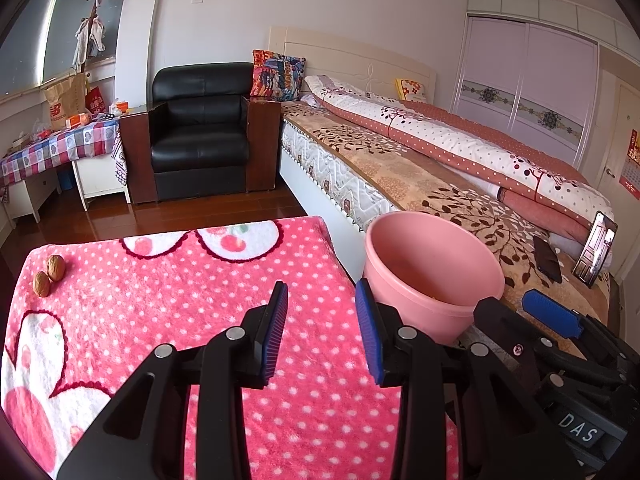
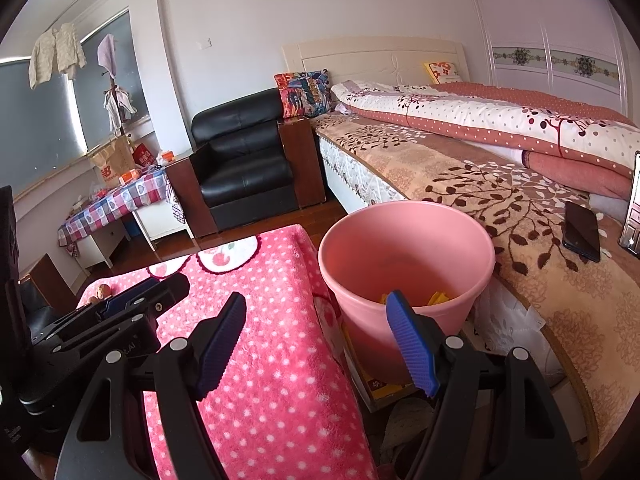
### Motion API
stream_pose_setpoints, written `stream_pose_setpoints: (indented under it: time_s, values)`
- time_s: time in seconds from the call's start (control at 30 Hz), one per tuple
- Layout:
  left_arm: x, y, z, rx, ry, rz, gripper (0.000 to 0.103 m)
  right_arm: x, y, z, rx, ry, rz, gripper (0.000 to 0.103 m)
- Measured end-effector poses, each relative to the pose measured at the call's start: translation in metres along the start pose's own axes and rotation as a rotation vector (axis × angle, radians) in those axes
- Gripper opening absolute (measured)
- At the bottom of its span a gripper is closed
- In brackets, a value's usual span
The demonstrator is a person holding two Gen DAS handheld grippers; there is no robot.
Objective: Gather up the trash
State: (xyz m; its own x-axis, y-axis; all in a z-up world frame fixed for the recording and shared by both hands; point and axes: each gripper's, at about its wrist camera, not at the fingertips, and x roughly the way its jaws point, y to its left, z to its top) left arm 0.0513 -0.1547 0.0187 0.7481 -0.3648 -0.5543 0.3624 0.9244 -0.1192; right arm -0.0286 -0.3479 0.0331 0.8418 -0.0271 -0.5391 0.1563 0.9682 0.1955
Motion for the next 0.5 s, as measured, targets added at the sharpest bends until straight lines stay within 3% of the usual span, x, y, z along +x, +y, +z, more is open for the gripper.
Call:
stream_pose_setpoints:
  time_s: [0.5]
  values:
    - [0.0041, -0.0042, -0.0018, 0.014, 0.006, -0.004, 0.035, 0.0022, 0.0007, 0.0012, -0.005, 0.01, 0.001, 0.072]
